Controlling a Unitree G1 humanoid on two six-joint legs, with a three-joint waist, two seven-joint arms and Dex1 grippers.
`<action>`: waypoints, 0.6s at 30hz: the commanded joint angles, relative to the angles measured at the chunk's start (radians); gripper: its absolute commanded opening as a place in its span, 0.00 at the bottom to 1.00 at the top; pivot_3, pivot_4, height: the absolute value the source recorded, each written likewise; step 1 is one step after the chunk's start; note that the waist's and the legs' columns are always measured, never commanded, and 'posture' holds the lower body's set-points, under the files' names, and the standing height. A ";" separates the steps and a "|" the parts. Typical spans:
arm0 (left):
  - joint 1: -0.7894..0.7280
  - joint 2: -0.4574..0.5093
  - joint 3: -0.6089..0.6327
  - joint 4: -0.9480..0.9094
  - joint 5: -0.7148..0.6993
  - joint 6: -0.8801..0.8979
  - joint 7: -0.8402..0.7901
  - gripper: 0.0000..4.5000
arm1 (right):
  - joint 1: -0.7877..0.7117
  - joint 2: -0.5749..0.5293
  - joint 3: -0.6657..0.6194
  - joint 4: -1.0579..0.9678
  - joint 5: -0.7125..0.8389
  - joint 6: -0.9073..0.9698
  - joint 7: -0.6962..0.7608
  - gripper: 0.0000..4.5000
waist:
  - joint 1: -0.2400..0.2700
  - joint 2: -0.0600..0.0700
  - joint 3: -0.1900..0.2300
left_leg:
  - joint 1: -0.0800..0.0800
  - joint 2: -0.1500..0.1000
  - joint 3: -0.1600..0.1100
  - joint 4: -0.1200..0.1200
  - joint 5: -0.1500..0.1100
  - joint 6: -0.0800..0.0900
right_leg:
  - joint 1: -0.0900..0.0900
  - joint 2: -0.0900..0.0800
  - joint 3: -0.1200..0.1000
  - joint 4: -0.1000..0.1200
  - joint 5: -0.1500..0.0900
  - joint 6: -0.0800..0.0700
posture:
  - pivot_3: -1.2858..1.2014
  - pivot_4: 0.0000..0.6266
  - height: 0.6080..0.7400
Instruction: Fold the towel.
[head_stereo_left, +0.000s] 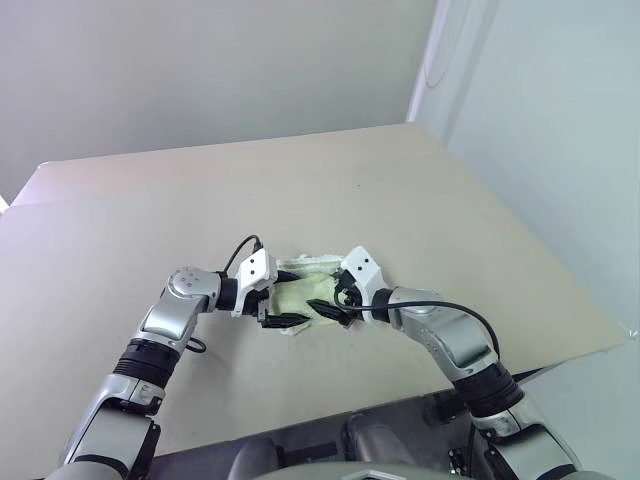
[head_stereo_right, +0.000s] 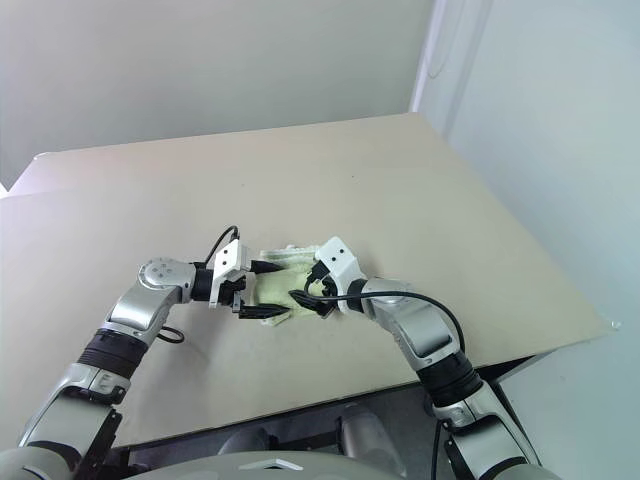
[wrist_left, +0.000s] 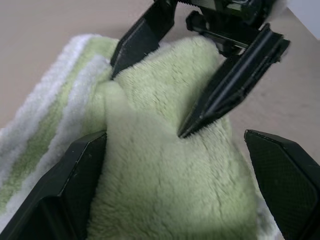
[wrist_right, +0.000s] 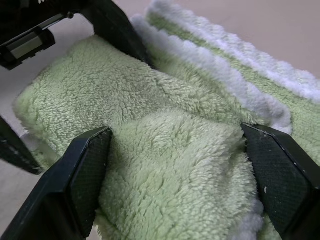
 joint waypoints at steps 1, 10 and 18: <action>-0.045 0.011 0.044 -0.045 -0.043 0.024 -0.009 0.99 | -0.019 0.013 -0.073 -0.020 0.041 0.019 0.018 0.95 | 0.001 0.000 0.000 | 0.000 0.000 0.000 0.000 0.000 0.000 | 0.000 0.000 0.000 0.000 0.000 0.000 | 0.52 0.00 1.00; -0.059 0.125 0.121 -0.150 -0.108 0.102 -0.050 0.99 | -0.020 -0.014 -0.163 -0.159 0.171 0.044 0.132 0.95 | -0.006 0.001 0.001 | 0.000 0.000 -0.001 0.000 0.000 0.000 | -0.001 0.000 0.000 0.000 0.001 0.002 | 0.52 0.00 1.00; 0.079 0.254 0.219 -0.195 -0.128 0.103 -0.032 0.99 | 0.013 -0.172 -0.067 -0.270 0.069 -0.100 0.246 0.95 | -0.007 0.001 0.001 | 0.000 0.000 0.000 -0.001 0.000 0.000 | -0.001 0.000 -0.001 0.000 0.000 0.000 | 0.52 0.00 1.00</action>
